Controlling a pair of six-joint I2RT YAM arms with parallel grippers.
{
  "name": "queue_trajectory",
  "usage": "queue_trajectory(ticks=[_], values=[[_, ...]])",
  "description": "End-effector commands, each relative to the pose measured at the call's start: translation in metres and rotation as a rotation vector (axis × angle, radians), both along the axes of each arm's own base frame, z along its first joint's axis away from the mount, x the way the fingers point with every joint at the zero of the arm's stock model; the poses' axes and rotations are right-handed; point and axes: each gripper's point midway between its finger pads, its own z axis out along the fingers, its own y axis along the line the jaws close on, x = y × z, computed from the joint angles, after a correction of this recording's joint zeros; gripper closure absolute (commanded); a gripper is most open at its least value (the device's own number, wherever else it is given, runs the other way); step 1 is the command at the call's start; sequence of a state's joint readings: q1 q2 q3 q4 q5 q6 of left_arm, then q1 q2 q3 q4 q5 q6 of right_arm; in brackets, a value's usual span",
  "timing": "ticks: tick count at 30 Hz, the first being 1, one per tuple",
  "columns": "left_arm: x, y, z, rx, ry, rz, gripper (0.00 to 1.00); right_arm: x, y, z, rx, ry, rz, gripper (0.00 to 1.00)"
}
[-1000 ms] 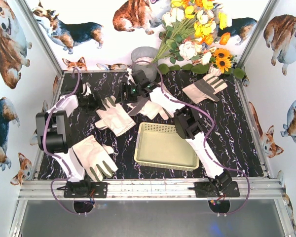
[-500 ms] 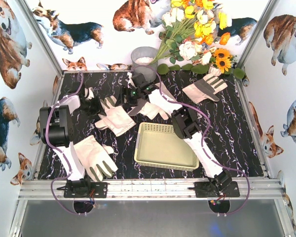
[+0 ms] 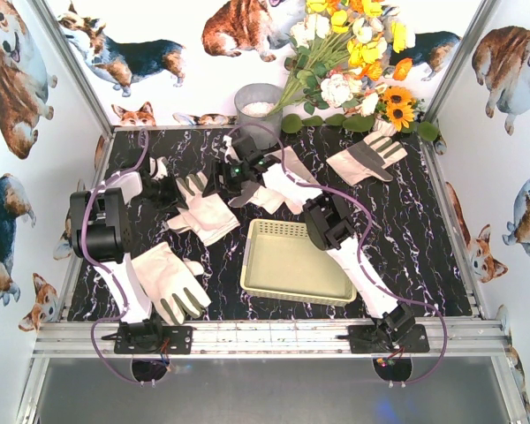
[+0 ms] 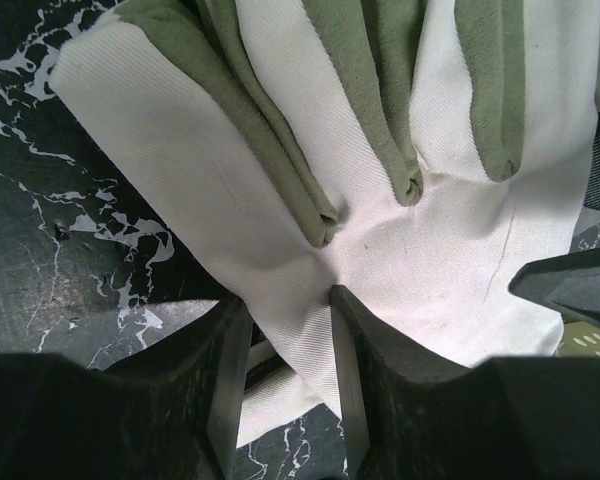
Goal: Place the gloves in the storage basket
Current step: Pick up the glove from the center of the board.
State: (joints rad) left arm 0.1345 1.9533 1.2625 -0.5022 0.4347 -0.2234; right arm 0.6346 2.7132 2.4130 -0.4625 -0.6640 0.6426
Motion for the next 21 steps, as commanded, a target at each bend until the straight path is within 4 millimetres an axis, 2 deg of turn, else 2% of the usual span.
queue_trajectory(ticks=[1,5,8,12,17,21], values=[[-0.025,-0.002,-0.022,-0.006,0.077,-0.023,0.69,-0.023,0.019,-0.037,0.005,0.07,0.057,0.38],[-0.026,-0.005,-0.016,-0.025,0.058,-0.024,0.69,-0.027,0.025,-0.035,0.024,0.081,0.068,0.51],[-0.029,-0.008,-0.013,-0.037,0.044,-0.022,0.69,-0.026,0.029,-0.026,0.052,0.073,0.072,0.7],[-0.033,-0.011,-0.007,-0.047,0.027,-0.011,0.68,-0.025,0.035,-0.003,0.107,0.053,0.093,0.98],[-0.038,-0.01,0.009,-0.04,-0.01,0.008,0.58,-0.026,0.032,0.027,0.13,-0.002,0.13,1.0],[-0.043,0.0,0.026,-0.009,-0.042,0.037,0.4,-0.031,0.025,0.053,0.141,-0.047,0.17,1.0]])
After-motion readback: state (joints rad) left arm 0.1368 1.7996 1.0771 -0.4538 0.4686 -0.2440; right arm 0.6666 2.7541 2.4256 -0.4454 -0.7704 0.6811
